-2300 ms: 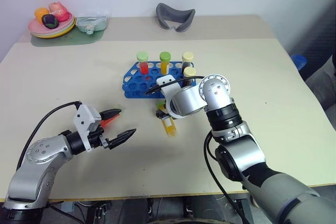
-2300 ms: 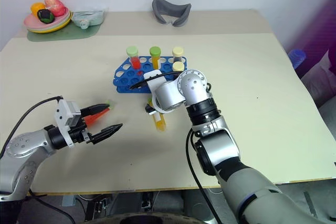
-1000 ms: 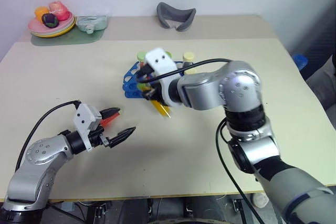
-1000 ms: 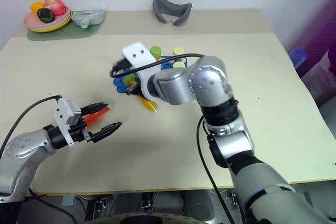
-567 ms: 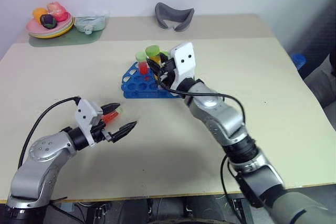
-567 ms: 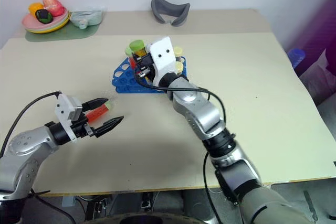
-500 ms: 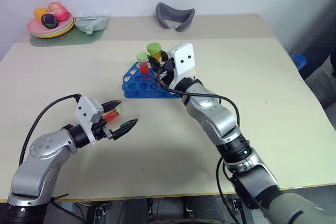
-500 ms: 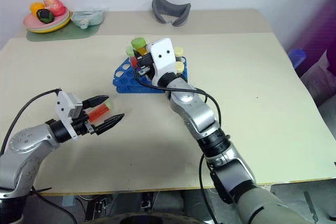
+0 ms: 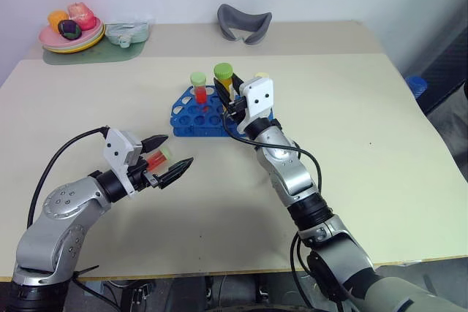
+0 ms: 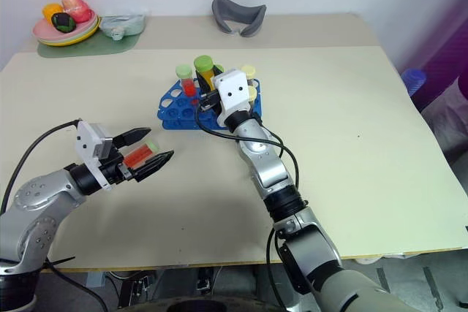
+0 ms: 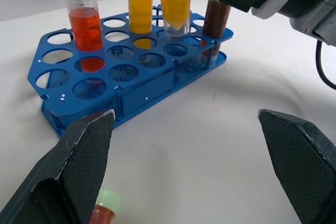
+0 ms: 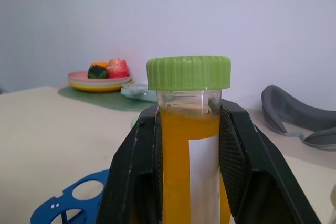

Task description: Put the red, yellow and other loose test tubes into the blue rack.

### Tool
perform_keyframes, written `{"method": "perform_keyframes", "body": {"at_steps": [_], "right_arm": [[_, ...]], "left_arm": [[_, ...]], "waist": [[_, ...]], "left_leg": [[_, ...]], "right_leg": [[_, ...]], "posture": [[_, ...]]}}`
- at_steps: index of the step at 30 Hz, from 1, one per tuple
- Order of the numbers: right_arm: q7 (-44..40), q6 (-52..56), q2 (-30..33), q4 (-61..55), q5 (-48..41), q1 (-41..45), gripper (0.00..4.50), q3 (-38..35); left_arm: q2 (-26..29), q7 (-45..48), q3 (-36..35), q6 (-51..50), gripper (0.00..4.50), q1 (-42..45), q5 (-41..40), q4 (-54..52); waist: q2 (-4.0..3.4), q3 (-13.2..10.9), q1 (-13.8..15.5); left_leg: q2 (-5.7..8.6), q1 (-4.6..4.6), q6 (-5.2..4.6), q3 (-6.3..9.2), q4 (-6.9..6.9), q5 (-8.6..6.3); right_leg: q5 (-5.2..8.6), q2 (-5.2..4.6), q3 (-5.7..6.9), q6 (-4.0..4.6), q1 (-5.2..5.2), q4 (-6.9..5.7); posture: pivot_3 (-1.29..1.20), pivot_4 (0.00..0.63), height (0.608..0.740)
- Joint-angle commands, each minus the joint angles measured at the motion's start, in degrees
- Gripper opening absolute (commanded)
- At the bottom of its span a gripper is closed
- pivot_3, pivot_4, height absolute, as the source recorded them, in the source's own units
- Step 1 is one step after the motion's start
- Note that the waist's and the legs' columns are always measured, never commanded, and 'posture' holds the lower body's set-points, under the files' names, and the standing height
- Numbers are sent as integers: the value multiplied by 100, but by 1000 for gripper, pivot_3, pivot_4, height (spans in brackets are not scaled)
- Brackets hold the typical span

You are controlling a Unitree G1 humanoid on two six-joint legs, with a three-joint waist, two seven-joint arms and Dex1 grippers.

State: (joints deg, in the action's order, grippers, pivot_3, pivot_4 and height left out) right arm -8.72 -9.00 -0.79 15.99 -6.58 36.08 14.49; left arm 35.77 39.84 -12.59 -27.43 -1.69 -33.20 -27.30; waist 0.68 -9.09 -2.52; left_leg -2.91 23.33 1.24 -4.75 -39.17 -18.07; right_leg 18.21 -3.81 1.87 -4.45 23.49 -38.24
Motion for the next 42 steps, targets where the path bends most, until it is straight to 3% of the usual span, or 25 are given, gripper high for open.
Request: {"method": "perform_keyframes", "body": {"at_steps": [1, 32, 42], "right_arm": [[-88, -263, -158, 172, 95, -45, 971, -121], [-989, -331, -626, -711, 133, -283, 971, 45], [-766, -338, -656, 56, 71, -182, 971, -469]], "left_arm": [[20, 43, -161, 115, 4500, -38, -64, -130], [-46, 395, -163, 751, 4500, -397, 104, 276], [-91, 439, -141, 880, 4500, -457, 141, 369]], "waist": [[0, 0, -1], [0, 0, 2], [0, 1, 2]], "left_leg": [[0, -1, 0, 0, 0, 0], [0, -14, 3, 0, 0, 2], [1, -14, 3, 0, -1, 2]], "right_leg": [[0, 0, 0, 0, -1, 0], [0, 0, 0, 1, -12, -6], [0, 0, 0, 1, -12, -6]], "posture": [[0, 150, 735], [0, 150, 735], [0, 150, 735]]}}
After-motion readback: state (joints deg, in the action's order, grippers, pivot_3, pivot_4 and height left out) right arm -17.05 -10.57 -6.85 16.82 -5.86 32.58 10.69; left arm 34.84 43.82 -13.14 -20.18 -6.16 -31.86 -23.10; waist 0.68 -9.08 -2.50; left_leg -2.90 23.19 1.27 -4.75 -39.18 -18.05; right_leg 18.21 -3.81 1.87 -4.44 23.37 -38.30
